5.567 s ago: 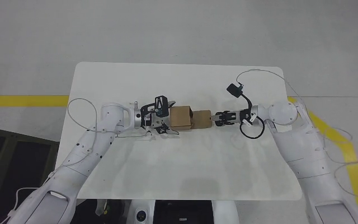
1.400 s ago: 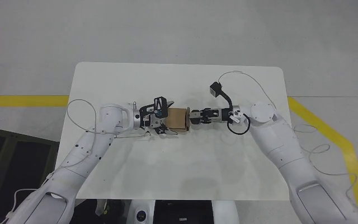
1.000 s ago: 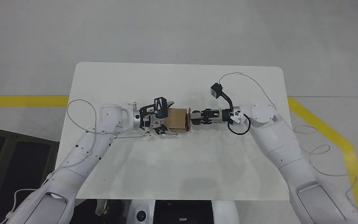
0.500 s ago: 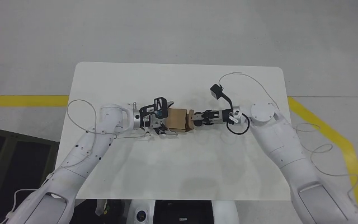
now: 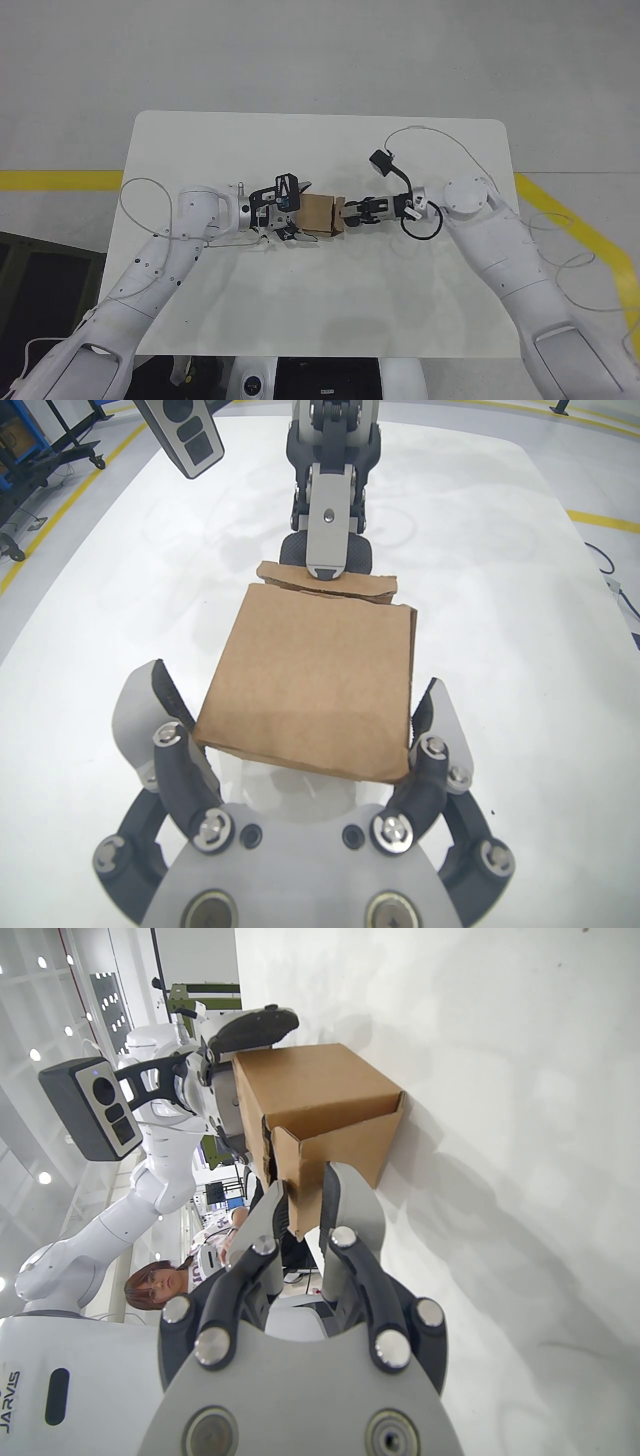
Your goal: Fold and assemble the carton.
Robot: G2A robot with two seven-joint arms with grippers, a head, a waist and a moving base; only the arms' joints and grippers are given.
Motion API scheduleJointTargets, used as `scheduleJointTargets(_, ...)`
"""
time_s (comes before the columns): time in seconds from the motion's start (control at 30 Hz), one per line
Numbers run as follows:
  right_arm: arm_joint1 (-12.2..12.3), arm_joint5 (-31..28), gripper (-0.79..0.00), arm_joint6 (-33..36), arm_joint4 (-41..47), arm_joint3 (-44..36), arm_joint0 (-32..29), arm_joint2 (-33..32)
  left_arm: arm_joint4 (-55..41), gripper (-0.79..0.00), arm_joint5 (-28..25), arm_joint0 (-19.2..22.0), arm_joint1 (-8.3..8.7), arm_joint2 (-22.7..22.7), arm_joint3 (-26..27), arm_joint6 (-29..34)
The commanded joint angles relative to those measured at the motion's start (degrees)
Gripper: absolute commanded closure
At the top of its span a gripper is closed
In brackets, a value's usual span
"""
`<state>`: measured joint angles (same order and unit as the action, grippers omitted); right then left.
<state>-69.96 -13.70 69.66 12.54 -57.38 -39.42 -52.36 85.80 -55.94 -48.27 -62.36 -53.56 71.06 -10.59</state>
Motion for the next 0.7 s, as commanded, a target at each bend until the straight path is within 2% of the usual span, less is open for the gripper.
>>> scheduleJointTargets(0.0,-0.04,0.18,-0.114,0.05,-0.19,-0.11,0.18,0.14,-0.03,-0.785,0.04,-0.01,0.00,0.01,0.00,-0.01)
scheduleJointTargets(0.67,-1.51,0.23,-0.105,0.73,-0.49,0.30,2.93,3.33,0.02,-0.785,-0.24,0.25,-0.06,0.35,0.46,0.09)
